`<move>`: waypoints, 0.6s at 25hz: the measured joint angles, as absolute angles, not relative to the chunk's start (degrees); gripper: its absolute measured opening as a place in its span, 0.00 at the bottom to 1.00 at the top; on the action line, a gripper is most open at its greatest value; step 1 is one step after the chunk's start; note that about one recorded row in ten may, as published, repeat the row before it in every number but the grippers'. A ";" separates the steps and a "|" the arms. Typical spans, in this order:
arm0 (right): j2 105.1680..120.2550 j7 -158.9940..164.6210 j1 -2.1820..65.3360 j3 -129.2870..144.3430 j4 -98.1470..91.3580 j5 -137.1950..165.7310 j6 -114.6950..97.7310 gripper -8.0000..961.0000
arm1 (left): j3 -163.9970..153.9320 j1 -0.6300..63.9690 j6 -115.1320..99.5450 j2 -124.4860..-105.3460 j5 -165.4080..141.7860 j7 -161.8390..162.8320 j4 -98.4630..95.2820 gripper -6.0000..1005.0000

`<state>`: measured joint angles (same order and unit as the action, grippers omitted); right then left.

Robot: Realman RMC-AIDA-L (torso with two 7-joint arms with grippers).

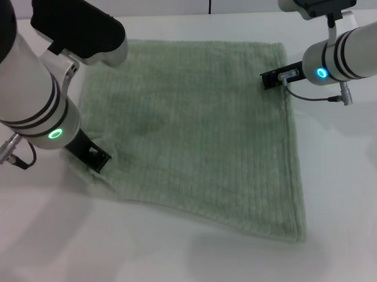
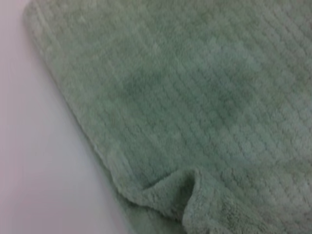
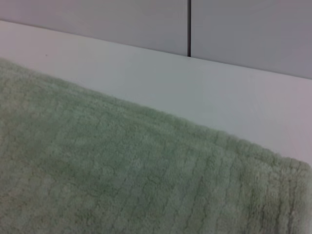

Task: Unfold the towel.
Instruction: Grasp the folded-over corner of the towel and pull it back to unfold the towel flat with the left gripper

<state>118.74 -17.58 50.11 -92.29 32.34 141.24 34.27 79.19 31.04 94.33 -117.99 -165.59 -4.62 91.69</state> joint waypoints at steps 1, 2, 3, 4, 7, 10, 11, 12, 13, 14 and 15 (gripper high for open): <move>118.74 -17.58 50.12 -92.29 32.35 141.24 34.27 0.01 | 79.19 30.86 94.48 -118.03 -165.59 -4.62 91.69 0.08; 118.74 -17.58 50.13 -92.29 32.38 141.24 34.27 0.01 | 79.19 30.86 94.48 -118.03 -165.59 -4.62 91.69 0.09; 118.74 -17.58 50.17 -92.29 32.45 141.24 34.28 0.01 | 79.00 30.41 94.96 -118.14 -165.59 -4.61 91.86 0.09; 118.74 -17.57 50.21 -92.29 32.47 141.24 34.32 0.01 | 78.83 30.23 95.34 -118.19 -165.59 -4.59 91.98 0.10; 118.74 -17.58 50.26 -92.29 32.48 141.24 34.42 0.01 | 78.70 30.15 95.70 -118.22 -165.59 -4.35 92.13 0.11; 118.74 -17.57 50.26 -92.29 32.46 141.24 34.55 0.01 | 78.35 29.95 96.73 -118.18 -165.59 -2.73 93.42 0.12; 118.72 -17.57 50.26 -92.29 32.45 141.24 34.57 0.01 | 78.34 29.86 97.03 -118.17 -165.59 -2.57 93.78 0.13; 118.70 -17.57 50.26 -92.29 32.44 141.27 34.59 0.01 | 78.34 29.86 97.03 -118.17 -165.59 -2.57 93.78 0.13; 118.66 -17.57 50.25 -92.29 32.44 141.33 34.62 0.01 | 78.34 29.86 97.03 -118.17 -165.59 -2.57 93.78 0.14; 118.66 -17.57 50.25 -92.29 32.44 141.33 34.62 0.01 | 78.33 29.68 97.28 -118.17 -165.59 -2.45 94.23 0.14; 118.65 -17.57 50.25 -92.29 32.43 141.34 34.62 0.01 | 78.33 29.68 97.28 -118.17 -165.59 -2.45 94.23 0.14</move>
<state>118.65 -17.57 50.25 -92.29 32.43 141.34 34.62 78.33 29.68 97.28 -118.17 -165.59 -2.45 94.23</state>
